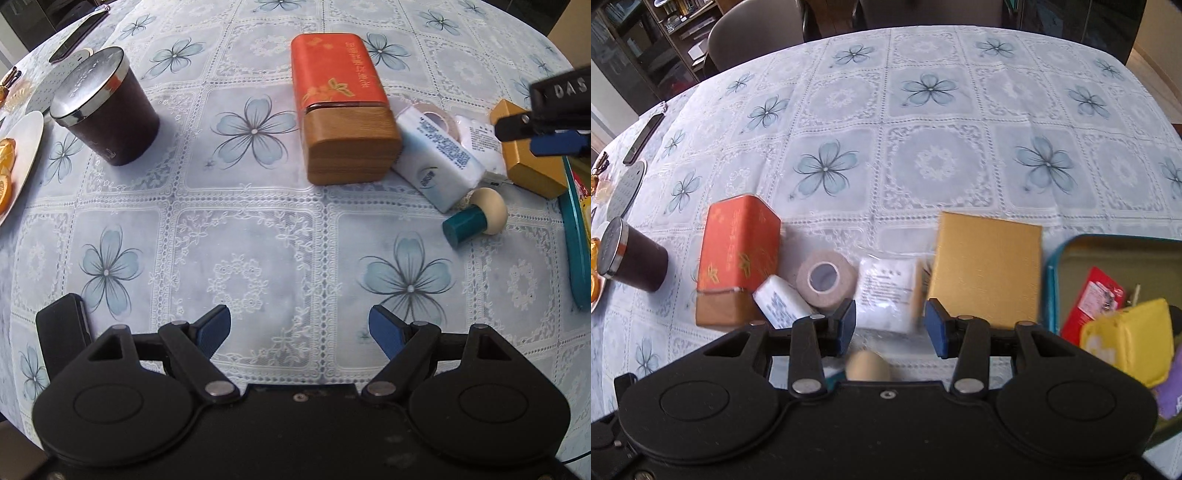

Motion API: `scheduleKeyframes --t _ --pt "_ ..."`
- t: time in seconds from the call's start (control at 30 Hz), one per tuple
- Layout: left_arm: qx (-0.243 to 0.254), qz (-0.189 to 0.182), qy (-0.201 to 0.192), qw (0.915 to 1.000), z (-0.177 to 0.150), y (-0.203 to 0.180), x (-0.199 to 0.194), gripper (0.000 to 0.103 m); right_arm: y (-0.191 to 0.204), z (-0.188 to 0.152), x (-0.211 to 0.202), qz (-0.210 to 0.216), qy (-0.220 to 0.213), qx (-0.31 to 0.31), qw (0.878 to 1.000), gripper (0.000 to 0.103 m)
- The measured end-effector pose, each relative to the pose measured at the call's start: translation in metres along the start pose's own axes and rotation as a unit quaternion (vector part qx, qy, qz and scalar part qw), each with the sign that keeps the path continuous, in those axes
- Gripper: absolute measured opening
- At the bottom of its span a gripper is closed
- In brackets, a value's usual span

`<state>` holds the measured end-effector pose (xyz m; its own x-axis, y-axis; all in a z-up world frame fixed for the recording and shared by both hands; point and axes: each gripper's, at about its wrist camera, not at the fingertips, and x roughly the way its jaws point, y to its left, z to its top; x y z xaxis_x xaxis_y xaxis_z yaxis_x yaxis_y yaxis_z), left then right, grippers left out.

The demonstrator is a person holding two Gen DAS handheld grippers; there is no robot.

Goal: Organize soft objects
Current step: 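Move the left tool to the white tissue pack while the right tool approaches the teal-handled beige sponge, then grasp the white tissue pack with the left tool while the right tool grasps the teal-handled sponge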

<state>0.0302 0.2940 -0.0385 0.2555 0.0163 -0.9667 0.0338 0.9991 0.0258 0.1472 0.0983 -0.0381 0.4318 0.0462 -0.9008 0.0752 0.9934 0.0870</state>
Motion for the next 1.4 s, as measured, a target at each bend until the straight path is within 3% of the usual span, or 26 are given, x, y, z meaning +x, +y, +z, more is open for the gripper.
scheduleKeyframes --t 0.37,0.57,0.7,0.8,0.93,1.03,1.2,1.4 --pt "-0.024 -0.001 -0.002 0.9997 -0.001 0.029 0.002 0.081 0.048 -0.011 0.020 -0.008 0.015 -0.041 0.999 0.045" --pt "-0.034 0.005 0.000 0.9994 -0.006 0.042 0.004 0.081 0.065 -0.035 0.028 0.075 0.100 -0.052 0.991 0.044" --pt "-0.037 0.004 0.001 0.9993 -0.009 0.043 0.004 0.081 0.072 -0.051 0.017 0.040 0.071 -0.081 0.993 0.044" --pt "-0.034 0.002 -0.002 0.9994 -0.007 0.040 0.004 0.081 0.056 -0.052 0.007 0.024 0.047 -0.039 0.998 0.044" --pt "-0.021 -0.004 -0.011 0.9997 -0.004 0.032 0.002 0.081 0.023 -0.046 0.011 0.017 0.054 0.057 0.997 0.044" --pt "-0.008 -0.005 -0.021 0.9997 0.001 0.026 0.001 0.081 0.008 -0.043 0.014 0.011 0.049 0.102 0.993 0.051" --pt "-0.003 -0.008 -0.024 0.9997 0.009 0.023 0.002 0.082 -0.002 -0.037 0.019 -0.003 0.050 0.130 0.990 0.052" --pt "-0.019 -0.032 -0.021 0.9991 0.021 0.021 0.008 0.082 -0.004 -0.040 0.028 -0.043 0.067 0.110 0.991 0.052"
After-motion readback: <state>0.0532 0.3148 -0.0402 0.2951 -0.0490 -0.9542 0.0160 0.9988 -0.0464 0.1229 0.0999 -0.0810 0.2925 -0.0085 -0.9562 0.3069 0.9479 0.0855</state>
